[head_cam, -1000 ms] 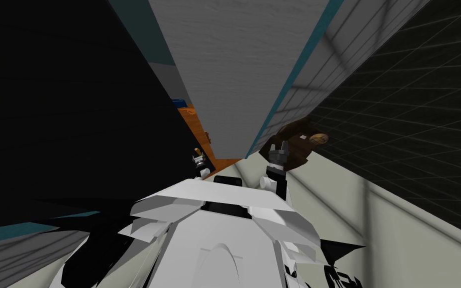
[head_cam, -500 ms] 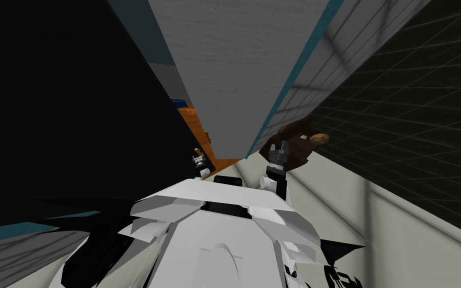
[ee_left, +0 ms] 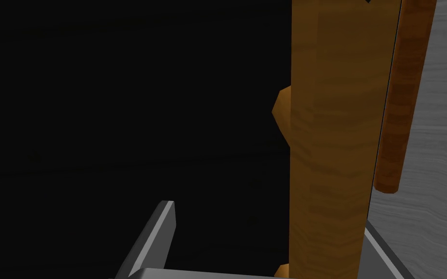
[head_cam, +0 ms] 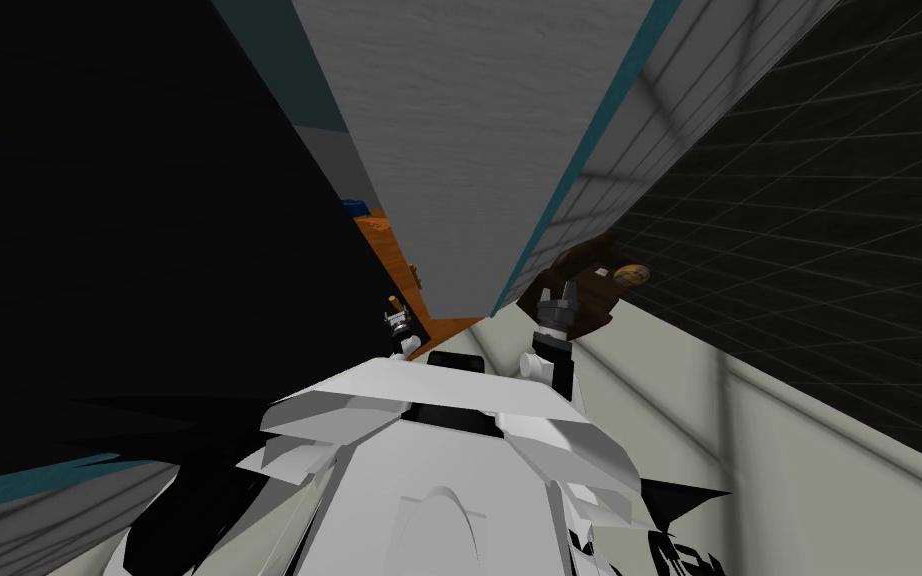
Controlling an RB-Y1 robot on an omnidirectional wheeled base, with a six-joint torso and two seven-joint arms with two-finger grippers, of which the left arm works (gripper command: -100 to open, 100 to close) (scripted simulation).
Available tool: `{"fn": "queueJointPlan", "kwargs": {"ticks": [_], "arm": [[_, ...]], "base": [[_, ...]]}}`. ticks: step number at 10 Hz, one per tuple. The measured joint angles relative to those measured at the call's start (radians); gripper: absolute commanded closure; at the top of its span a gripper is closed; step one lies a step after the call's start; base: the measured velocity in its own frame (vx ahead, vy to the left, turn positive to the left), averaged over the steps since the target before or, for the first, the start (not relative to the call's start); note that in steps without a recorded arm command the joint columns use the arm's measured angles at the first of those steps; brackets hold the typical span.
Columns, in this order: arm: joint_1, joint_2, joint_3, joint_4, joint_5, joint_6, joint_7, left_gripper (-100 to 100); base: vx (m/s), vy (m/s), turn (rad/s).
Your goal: Push the door open
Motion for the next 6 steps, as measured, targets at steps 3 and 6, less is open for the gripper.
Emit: {"fn": "queueJointPlan", "kwargs": {"ticks": [3,6], "arm": [[0.003,0.0,0.009,-0.015,0.007,0.008,-0.007,100],[0.019,-0.004,0.006,-0.035,0.005,0.01,-0.008,100]], "base": [[0.003,0.011,-0.001],[-0.005,-0.005,0.004]]}}
